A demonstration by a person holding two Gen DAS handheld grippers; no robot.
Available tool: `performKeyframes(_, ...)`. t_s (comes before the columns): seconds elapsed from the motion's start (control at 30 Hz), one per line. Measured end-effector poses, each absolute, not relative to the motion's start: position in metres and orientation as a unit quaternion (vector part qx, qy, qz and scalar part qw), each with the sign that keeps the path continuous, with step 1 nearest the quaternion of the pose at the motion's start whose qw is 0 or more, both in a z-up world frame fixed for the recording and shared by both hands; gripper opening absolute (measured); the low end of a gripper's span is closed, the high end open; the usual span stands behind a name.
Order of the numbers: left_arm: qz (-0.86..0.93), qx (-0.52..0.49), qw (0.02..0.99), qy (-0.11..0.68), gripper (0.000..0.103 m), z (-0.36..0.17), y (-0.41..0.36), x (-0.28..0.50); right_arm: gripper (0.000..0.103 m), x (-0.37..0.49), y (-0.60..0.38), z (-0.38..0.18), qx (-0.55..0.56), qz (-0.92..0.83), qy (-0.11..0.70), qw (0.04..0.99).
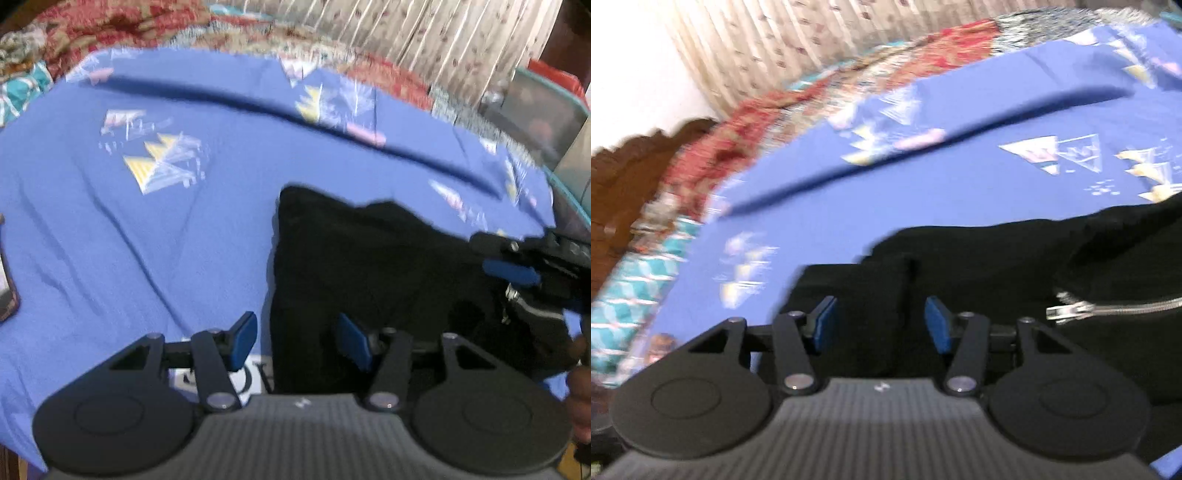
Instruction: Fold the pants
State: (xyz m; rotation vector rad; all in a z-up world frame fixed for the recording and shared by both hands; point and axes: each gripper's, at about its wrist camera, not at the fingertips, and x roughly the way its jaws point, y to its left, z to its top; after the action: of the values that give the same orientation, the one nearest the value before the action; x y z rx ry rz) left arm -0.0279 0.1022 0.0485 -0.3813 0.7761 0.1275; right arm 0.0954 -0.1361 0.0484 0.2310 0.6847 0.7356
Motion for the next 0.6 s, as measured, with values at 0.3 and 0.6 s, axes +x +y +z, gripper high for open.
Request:
performKeyframes(0.3,0.059,-0.129,0.895,0.423,0.062,0.019,0.075,-0.015,0.013,0.083,-0.119,0.002,0.033,0.374,0.405,0.834)
performKeyframes(0.6,0.055,-0.183,0.888,0.419,0.064,0.022,0.090,-0.023,0.014,0.070,-0.131,0.010,0.048,0.378,0.408,0.830)
